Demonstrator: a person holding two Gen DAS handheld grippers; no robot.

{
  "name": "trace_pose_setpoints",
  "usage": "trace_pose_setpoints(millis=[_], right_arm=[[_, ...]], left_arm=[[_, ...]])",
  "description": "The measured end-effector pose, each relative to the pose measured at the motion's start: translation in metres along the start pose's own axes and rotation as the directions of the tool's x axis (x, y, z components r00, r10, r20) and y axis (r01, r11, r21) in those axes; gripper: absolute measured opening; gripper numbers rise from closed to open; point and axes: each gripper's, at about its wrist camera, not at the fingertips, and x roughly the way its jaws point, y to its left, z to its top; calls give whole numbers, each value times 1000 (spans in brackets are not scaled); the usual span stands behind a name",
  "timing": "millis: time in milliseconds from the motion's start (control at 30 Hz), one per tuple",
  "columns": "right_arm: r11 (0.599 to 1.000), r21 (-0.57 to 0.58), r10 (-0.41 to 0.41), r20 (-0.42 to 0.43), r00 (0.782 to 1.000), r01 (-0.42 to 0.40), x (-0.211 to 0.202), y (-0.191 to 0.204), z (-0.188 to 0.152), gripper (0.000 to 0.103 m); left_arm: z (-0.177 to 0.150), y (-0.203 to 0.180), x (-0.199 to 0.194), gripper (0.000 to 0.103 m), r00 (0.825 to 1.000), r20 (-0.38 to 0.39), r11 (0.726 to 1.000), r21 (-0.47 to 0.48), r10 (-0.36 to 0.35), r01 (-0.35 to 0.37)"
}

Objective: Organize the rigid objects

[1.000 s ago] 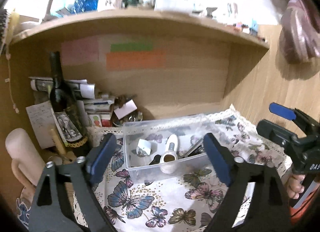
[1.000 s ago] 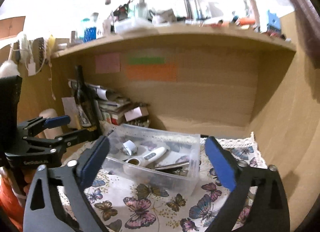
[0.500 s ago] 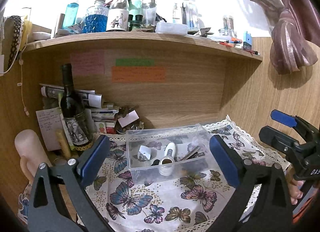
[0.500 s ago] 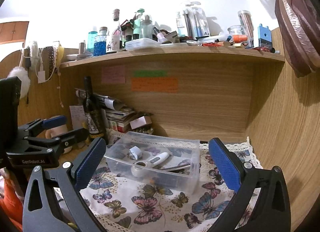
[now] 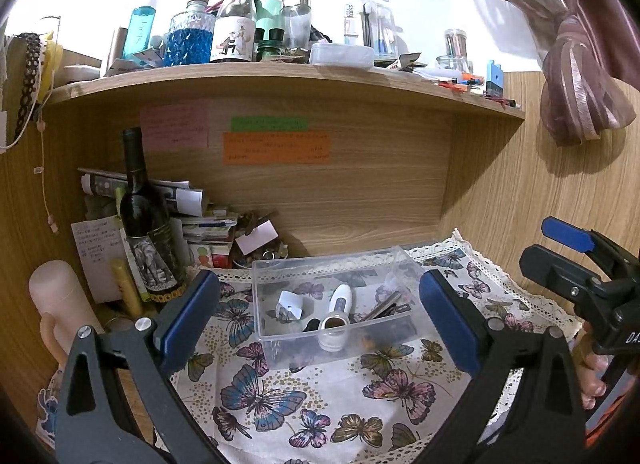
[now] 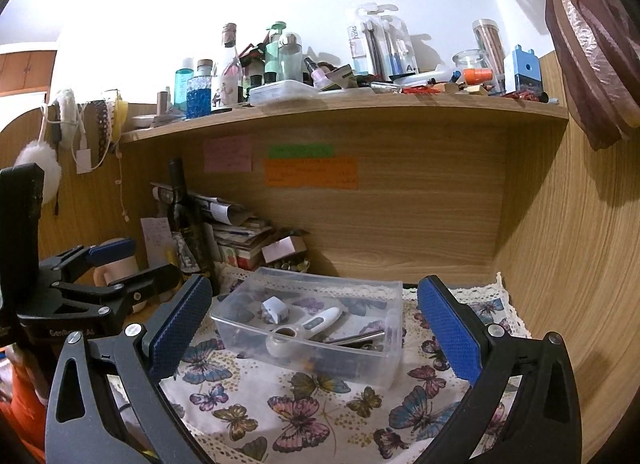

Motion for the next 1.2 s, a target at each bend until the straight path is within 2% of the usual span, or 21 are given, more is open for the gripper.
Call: trace_pose_setpoints(millis=[700, 1000, 1200], right_arm=[[1000, 2, 3, 12, 1000, -3, -1, -1, 1, 103], [1000, -1, 3, 10, 1000, -3, -1, -2, 1, 103], [1000, 4, 8, -3, 1000, -8, 3, -3, 0, 103]], left_arm=[[4, -2, -3, 102, 1000, 17, 1000, 15, 11, -11], [4, -1, -3, 102, 999, 29, 1000, 22, -24, 23], [4, 2, 0, 102, 999, 24, 1000, 3, -22, 22]])
